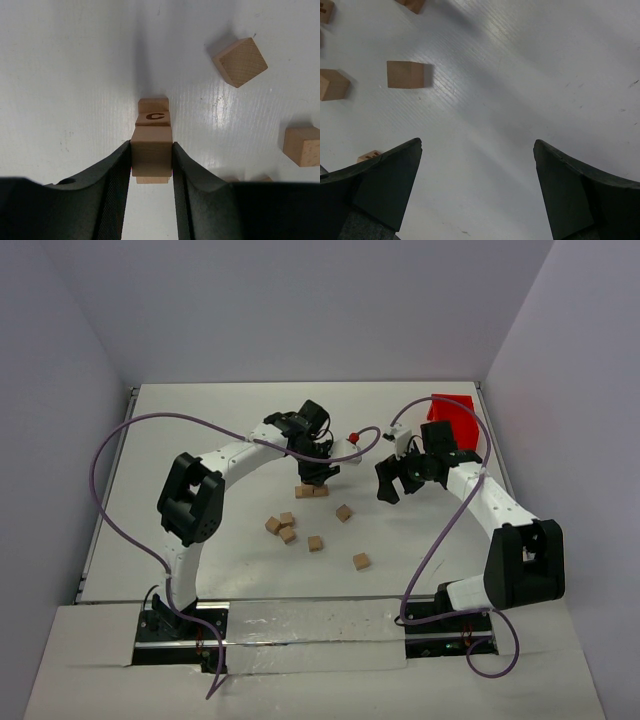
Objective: Build the wood block tower
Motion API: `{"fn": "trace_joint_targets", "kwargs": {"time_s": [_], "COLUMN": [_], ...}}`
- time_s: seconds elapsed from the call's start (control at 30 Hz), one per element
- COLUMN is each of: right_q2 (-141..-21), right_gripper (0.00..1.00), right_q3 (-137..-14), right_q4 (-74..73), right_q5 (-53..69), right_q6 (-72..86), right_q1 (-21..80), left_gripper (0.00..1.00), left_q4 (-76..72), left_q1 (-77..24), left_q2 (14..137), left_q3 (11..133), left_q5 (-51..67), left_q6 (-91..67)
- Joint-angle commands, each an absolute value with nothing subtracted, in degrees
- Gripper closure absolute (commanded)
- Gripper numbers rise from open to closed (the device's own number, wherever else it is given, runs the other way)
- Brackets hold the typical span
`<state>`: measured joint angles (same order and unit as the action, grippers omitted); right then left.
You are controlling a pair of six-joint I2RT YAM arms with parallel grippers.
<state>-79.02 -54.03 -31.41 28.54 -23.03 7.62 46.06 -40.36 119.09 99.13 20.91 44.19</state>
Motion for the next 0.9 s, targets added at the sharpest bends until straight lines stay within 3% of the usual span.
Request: {"fn": "trace_joint_targets", "kwargs": {"time_s": [0.0, 0.4, 0.5, 0.63, 0.87], "right_q2": [-79.4, -79.6, -79.6, -79.7, -79.8], "right_gripper": [0.00, 0.00, 0.00, 0.00, 0.00], "right_q3": [-56.7, -56.9, -56.9, -56.9, -57.0], "right_q4": [-31.9, -32.2, -32.2, -32.2, -32.3], "right_q5": [29.5, 29.8, 29.8, 29.8, 29.7], "right_q6": [-23.2, -23.2, -23.2, -23.2, -23.2], "right_q1": [7.2, 7.2, 7.2, 7.2, 7.2], "left_gripper": [0.59, 0.57, 0.51, 0.35, 0.25], "left_q4": [45.2, 45.0, 45.2, 44.7, 44.5], "left_q1": [-40.8, -40.9, -40.9, -40.9, -40.4], "left_q2": [119.3, 118.9, 119.1, 119.0, 117.2], "left_q3": [100.3, 100.5, 100.5, 100.0, 100.4], "left_q5": [21.5, 21.3, 21.3, 21.0, 20.9], "left_q6": [44.5, 44.2, 44.3, 44.3, 44.6]}}
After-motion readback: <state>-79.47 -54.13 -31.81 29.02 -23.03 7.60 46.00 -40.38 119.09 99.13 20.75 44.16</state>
